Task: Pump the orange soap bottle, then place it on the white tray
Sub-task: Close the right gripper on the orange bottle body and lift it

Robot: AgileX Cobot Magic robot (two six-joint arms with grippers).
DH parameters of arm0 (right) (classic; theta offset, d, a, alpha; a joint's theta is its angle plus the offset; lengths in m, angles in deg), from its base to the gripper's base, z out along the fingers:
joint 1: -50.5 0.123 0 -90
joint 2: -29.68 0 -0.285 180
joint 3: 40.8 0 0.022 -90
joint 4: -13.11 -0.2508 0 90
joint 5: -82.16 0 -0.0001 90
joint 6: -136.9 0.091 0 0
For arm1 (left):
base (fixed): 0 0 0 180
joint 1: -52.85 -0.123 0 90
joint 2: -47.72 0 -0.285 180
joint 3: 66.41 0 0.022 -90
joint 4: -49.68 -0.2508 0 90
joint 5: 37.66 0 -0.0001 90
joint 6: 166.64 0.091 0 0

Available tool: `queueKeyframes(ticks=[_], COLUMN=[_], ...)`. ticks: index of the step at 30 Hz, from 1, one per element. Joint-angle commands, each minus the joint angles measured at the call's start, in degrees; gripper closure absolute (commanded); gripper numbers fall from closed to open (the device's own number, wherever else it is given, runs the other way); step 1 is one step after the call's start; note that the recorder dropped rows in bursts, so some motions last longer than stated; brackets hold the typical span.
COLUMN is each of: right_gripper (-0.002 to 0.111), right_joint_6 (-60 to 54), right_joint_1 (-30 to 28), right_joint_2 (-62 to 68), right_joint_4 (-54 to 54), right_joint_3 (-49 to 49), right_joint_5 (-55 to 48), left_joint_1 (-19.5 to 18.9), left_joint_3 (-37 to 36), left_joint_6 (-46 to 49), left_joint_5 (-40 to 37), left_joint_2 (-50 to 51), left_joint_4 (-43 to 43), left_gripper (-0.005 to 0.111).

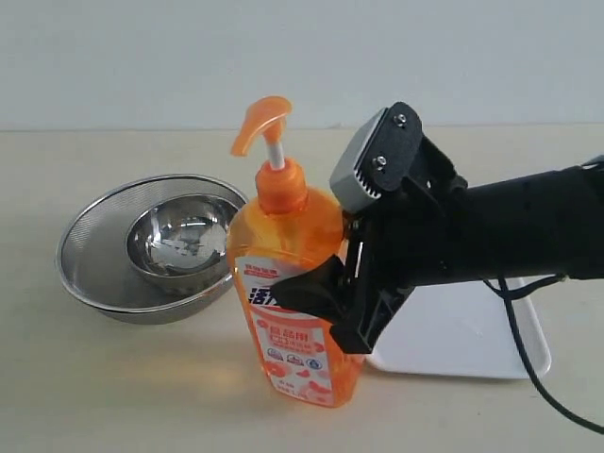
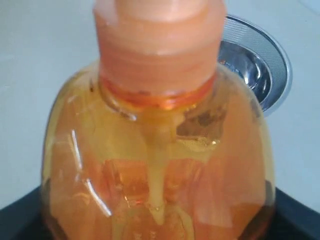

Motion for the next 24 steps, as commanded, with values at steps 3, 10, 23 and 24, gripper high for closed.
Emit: queueKeyframes(ticks=[3, 10, 23, 24], right_gripper=[0.106, 0.106, 0.109, 0.109], right_joint_6=[0.09, 0.54, 4.75, 4.86], right_joint_1=[0.32, 0.32, 0.32, 0.32], right_joint_2=[-0.79, -0.79, 2.75, 3.48], right_joint_4=[-3.0, -3.0, -3.0, -3.0], right_joint_3=[2.13, 4.32, 7.78, 8.5], right_joint_5=[1.03, 0.87, 4.7, 4.7], left_joint_1=[-0.14, -0.14, -0.14, -0.14], left_joint_3=[0.12, 0.12, 0.12, 0.12], left_joint_6=[-0.22, -0.22, -0.22, -0.22], left_joint_5=[0.92, 0.92, 0.92, 0.92], left_joint_2=[-0.15, -0.15, -0.15, -0.15], left_joint_4=[-0.14, -0.14, -0.14, -0.14], left_gripper=[0.073, 0.073, 0.073, 0.073])
